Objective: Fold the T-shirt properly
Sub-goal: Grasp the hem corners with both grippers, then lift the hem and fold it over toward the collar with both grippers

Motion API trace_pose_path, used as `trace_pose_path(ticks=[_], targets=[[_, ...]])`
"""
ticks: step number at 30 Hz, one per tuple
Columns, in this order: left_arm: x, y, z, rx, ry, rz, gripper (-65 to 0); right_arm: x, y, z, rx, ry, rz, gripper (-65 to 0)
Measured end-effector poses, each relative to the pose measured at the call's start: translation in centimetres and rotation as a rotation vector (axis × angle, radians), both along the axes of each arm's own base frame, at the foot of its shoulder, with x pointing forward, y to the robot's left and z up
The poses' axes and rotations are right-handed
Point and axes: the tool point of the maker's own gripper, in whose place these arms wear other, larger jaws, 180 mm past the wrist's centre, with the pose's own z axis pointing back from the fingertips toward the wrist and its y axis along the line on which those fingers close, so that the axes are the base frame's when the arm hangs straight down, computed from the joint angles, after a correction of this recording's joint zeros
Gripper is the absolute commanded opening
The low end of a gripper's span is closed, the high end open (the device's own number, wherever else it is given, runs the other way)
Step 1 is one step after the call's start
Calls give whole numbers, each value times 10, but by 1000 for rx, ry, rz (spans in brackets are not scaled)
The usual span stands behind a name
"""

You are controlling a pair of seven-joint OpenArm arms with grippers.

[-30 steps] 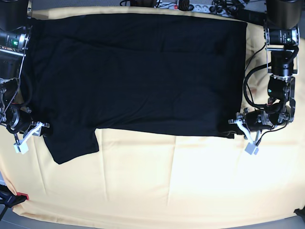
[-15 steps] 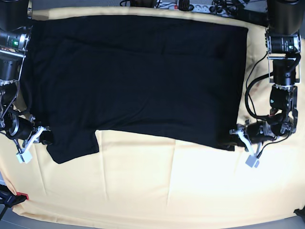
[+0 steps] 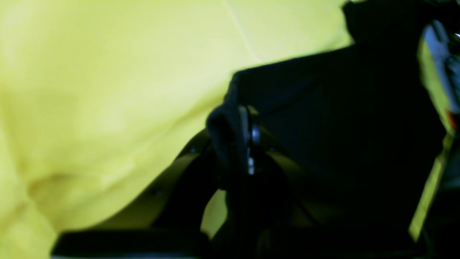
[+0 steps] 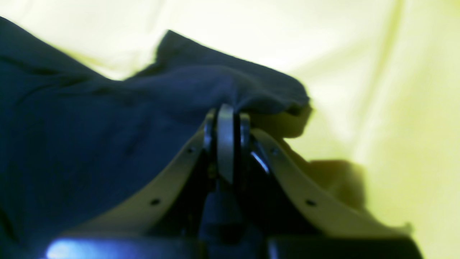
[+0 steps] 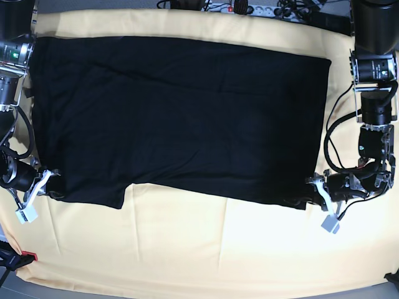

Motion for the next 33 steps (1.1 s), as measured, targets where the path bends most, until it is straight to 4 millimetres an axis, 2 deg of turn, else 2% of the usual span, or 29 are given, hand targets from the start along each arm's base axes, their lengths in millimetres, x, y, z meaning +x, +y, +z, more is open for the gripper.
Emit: trace_pose_path(ticks=[5, 9, 12, 16, 21, 26, 33], targets=[[-18, -1, 12, -80, 56, -68, -650, -29, 0, -16, -34, 68, 38, -650], [-25, 7, 22, -112, 66, -84, -650, -41, 3, -5, -105, 32, 89, -650], [-28, 10, 20, -101, 81, -95, -650, -48, 10, 4, -138, 2, 128, -650], [-29, 15, 21, -92, 80, -88, -650, -62, 0, -3, -194, 51, 141, -650], [-29, 25, 24, -83, 108, -52, -650, -68, -17, 0, -239, 71, 134, -650], [-29, 22, 32, -67, 87, -69, -650, -74, -29, 0, -278, 99, 134, -650], [-32, 22, 41, -40, 68, -75, -650, -76, -31, -1, -284, 111, 136, -650]])
